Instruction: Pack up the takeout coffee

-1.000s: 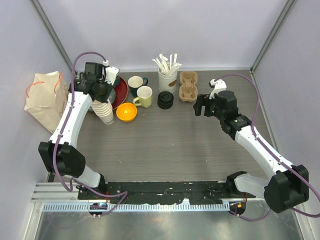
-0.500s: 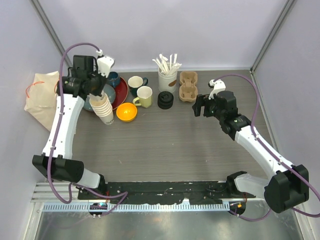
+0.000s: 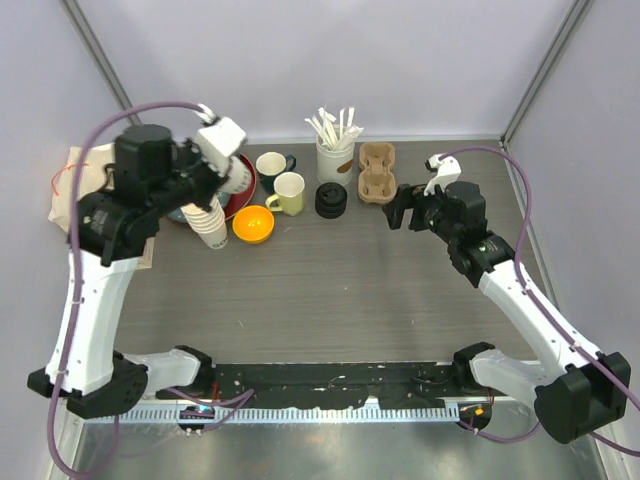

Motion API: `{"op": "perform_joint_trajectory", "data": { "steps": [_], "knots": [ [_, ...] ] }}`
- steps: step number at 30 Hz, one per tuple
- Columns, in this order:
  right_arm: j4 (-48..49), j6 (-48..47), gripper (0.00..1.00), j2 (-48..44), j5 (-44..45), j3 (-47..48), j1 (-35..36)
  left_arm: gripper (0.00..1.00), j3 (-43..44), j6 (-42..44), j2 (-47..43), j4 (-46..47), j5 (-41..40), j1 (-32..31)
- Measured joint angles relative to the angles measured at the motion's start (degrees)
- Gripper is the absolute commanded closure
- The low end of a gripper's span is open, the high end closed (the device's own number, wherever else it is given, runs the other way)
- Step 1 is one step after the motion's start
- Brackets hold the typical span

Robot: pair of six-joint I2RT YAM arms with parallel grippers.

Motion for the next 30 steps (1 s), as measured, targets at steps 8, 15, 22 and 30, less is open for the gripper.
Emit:
{"op": "perform_joint_trajectory", "data": {
  "steps": [8, 15, 22, 30],
  "knots": [
    [-0.92, 3.08, 0.07, -1.14, 6.62, 0.09, -3.06, 1.0, -8.7, 0.33, 10.67, 4.02, -1.03, -24.15],
    [-1.14, 3.96, 0.07, -4.46, 10.1, -2.54, -7.87, 1.0, -15.19, 1.49, 23.98, 13.7, -1.77, -31.21],
    [-1.05, 3.04, 0.07, -5.11, 9.86, -4.42, -8.83, 1.0, -17.33, 2.43, 29.92, 23.39, -2.14, -31.19],
    [0.37, 1.92, 0.07, -6.62, 7.76, -5.29, -8.85, 1.0, -21.4, 4.39, 35.54, 29.07, -2.23, -31.21]
  ]
}}
